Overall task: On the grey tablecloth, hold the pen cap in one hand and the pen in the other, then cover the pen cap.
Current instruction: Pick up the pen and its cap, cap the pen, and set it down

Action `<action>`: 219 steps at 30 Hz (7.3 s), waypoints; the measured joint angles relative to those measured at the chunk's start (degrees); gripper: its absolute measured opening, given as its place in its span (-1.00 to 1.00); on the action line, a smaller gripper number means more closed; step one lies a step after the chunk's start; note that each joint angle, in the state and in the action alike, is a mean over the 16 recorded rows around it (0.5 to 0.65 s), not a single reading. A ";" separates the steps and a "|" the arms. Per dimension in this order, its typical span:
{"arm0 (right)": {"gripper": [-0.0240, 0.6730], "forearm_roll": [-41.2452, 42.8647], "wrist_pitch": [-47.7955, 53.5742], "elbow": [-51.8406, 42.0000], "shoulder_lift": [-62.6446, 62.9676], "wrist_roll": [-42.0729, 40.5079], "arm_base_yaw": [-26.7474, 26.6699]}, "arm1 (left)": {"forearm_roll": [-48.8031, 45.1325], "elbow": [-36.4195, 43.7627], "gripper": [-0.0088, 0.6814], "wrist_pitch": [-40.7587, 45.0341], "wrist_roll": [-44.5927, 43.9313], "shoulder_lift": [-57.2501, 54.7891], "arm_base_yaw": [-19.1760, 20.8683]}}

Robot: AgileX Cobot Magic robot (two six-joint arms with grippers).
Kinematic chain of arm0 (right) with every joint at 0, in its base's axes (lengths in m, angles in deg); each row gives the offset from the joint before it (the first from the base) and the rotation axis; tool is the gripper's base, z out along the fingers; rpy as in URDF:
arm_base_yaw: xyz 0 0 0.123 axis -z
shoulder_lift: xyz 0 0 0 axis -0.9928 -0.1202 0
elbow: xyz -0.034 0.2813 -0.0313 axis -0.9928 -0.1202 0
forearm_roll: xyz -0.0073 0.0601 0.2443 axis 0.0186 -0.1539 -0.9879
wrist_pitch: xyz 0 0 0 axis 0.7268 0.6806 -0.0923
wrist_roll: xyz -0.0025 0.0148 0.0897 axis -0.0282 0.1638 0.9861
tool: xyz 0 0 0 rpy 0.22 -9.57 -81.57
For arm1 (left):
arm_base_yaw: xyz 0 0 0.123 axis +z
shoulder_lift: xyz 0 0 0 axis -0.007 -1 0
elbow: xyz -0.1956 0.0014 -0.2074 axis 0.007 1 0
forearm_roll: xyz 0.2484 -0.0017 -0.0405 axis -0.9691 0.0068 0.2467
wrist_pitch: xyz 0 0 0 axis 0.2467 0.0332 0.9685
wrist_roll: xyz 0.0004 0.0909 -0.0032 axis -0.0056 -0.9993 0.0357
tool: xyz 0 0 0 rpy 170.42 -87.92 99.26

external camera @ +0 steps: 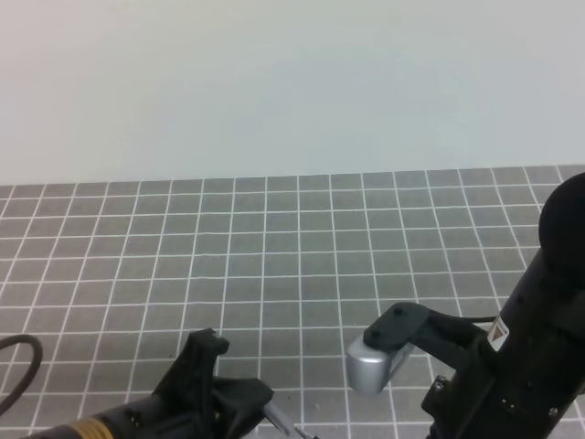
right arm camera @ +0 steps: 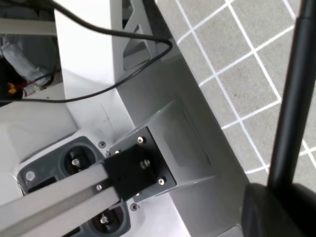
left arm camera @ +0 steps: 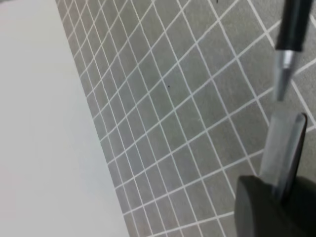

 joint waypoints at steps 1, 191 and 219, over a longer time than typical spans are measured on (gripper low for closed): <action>-0.73 0.02 -0.03 0.00 0.00 0.07 0.00 | 0.00 0.01 -0.75 0.35 -0.02 0.11 0.00; -0.73 -5.08 0.20 3.80 -7.89 -2.70 0.00 | -12.96 0.04 -0.75 4.34 10.22 0.19 4.69; -0.73 -5.74 0.16 3.65 -9.25 -2.73 -0.17 | -14.05 0.10 -0.75 4.03 7.13 -0.58 -1.35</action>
